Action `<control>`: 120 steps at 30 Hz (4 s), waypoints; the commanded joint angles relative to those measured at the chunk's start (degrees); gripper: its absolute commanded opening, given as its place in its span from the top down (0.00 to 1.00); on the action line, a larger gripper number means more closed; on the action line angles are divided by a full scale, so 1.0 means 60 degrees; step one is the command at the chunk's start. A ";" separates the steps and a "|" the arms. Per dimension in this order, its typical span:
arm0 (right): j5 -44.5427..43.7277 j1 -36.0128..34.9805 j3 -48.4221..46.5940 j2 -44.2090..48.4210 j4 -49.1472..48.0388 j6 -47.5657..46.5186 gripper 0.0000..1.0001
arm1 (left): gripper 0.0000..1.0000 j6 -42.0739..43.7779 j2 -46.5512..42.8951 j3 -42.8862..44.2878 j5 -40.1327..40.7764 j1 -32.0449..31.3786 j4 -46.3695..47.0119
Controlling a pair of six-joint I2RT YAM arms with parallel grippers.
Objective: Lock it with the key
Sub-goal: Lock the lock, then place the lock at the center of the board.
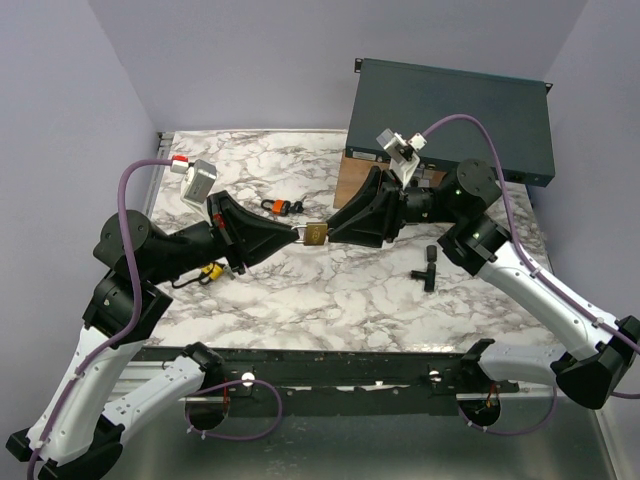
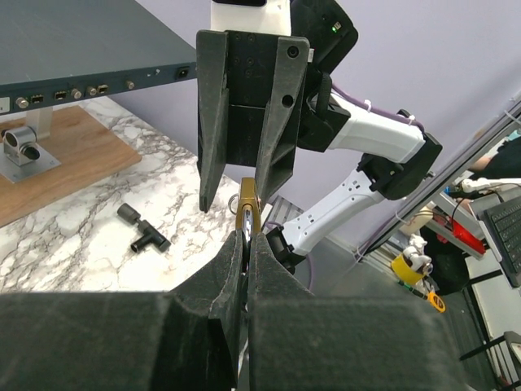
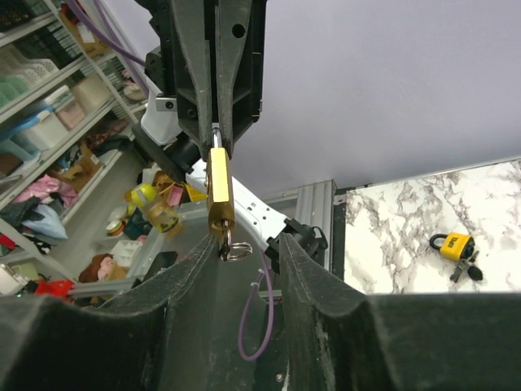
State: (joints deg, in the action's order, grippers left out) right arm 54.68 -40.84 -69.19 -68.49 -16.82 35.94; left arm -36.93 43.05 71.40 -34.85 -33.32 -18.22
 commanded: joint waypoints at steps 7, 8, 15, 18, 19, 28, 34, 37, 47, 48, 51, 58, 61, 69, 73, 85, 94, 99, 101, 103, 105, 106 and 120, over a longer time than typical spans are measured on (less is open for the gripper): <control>-0.0435 -0.0381 -0.0406 0.0161 0.0635 -0.0394 0.73 | 1.00 -0.0130 0.0032 0.0112 -0.0161 0.0069 0.0387; -0.0461 -0.0382 -0.0407 0.0180 0.0635 -0.0399 0.73 | 1.00 -0.0141 0.0046 0.0112 -0.0155 0.0074 0.0379; -0.0632 -0.0403 -0.0444 0.0306 0.0811 -0.0461 0.89 | 1.00 -0.0166 0.0098 0.0054 -0.0144 0.0073 0.0377; -0.0698 -0.0414 -0.0437 0.0339 0.0827 -0.0468 0.99 | 1.00 -0.0152 0.0077 0.0053 -0.0061 0.0075 0.0319; -0.0728 -0.0419 -0.0436 0.0364 0.0849 -0.0482 0.99 | 1.00 -0.0144 0.0078 0.0052 -0.0024 0.0062 0.0300; -0.0978 -0.0425 -0.0290 0.0542 0.1150 -0.0754 0.99 | 1.00 0.0057 -0.0106 0.0122 0.0590 0.0104 0.0103; -0.1381 -0.0428 -0.0253 0.0825 0.1762 -0.1164 0.99 | 1.00 0.0234 -0.0114 0.0283 0.0382 0.0214 0.0041; -0.1466 -0.0422 -0.0180 0.0965 0.1908 -0.1241 0.99 | 1.00 0.0378 -0.0150 0.0332 0.0288 0.0251 -0.0014; -0.1787 -0.0420 0.0184 0.1456 0.2201 -0.1313 0.99 | 1.00 0.0460 -0.0260 0.0383 -0.0022 0.0369 0.0084; -0.1815 -0.0425 0.0206 0.1510 0.2228 -0.1338 0.99 | 1.00 0.0456 -0.0281 0.0391 -0.0058 0.0386 0.0091; -0.1869 -0.0414 0.0247 0.1556 0.2319 -0.1368 0.99 | 1.00 0.0442 -0.0305 0.0431 -0.0083 0.0420 0.0092; -0.2978 -0.0414 0.0008 0.1482 0.3586 -0.1858 0.99 | 1.00 0.0313 -0.0239 0.0434 0.1227 0.0527 -0.0939; -0.3839 -0.0429 -0.0090 0.1146 0.4332 -0.2102 0.99 | 1.00 -0.0122 -0.0347 -0.0129 0.1864 0.0640 -0.1026; -0.5354 -0.0521 0.0172 0.0110 0.5030 -0.2263 0.99 | 1.00 -0.1418 -0.0495 -0.2109 0.2952 0.1213 -0.1135; -0.6227 -0.0790 0.0390 -0.0463 0.4869 -0.2153 0.99 | 1.00 -0.2165 -0.0392 -0.3629 0.2922 0.1738 -0.0264; -0.8828 -0.1709 0.0486 -0.3361 0.4462 -0.1631 0.99 | 1.00 -0.3605 0.0962 -0.7139 0.3620 0.2694 0.1572; -0.8924 -0.2128 0.0107 -0.4589 0.4216 -0.1522 0.99 | 1.00 -0.3953 0.2959 -0.8588 0.3236 0.2974 0.3731; -0.8868 -0.2213 0.0135 -0.4857 0.4105 -0.1465 0.99 | 1.00 -0.3938 0.3227 -0.8629 0.3722 0.3038 0.3266; -0.8858 -0.2259 0.0122 -0.5013 0.4051 -0.1448 0.99 | 1.00 -0.3891 0.3345 -0.8522 0.3985 0.3085 0.2766; -0.8856 -0.2303 0.0066 -0.5185 0.4034 -0.1408 0.99 | 1.00 -0.3894 0.3476 -0.8391 0.4326 0.3134 0.2178; -0.8757 -0.2357 0.0008 -0.5310 0.4005 -0.1384 0.99 | 0.96 -0.3868 0.3548 -0.8379 0.4488 0.3194 0.1999; -0.8711 -0.2362 -0.0026 -0.5379 0.3992 -0.1362 0.99 | 0.90 -0.3938 0.3534 -0.8370 0.4535 0.3195 0.1937; -0.9054 -0.2978 -0.1305 -0.6528 0.4445 -0.1542 0.99 | 0.34 -0.3602 0.1927 -0.7214 0.4731 0.3224 0.0301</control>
State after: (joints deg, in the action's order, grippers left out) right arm 2.70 -56.66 -72.38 -104.57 8.75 27.40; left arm -60.99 60.36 23.40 -8.60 -14.31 -10.87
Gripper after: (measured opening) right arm 0.147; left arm 0.618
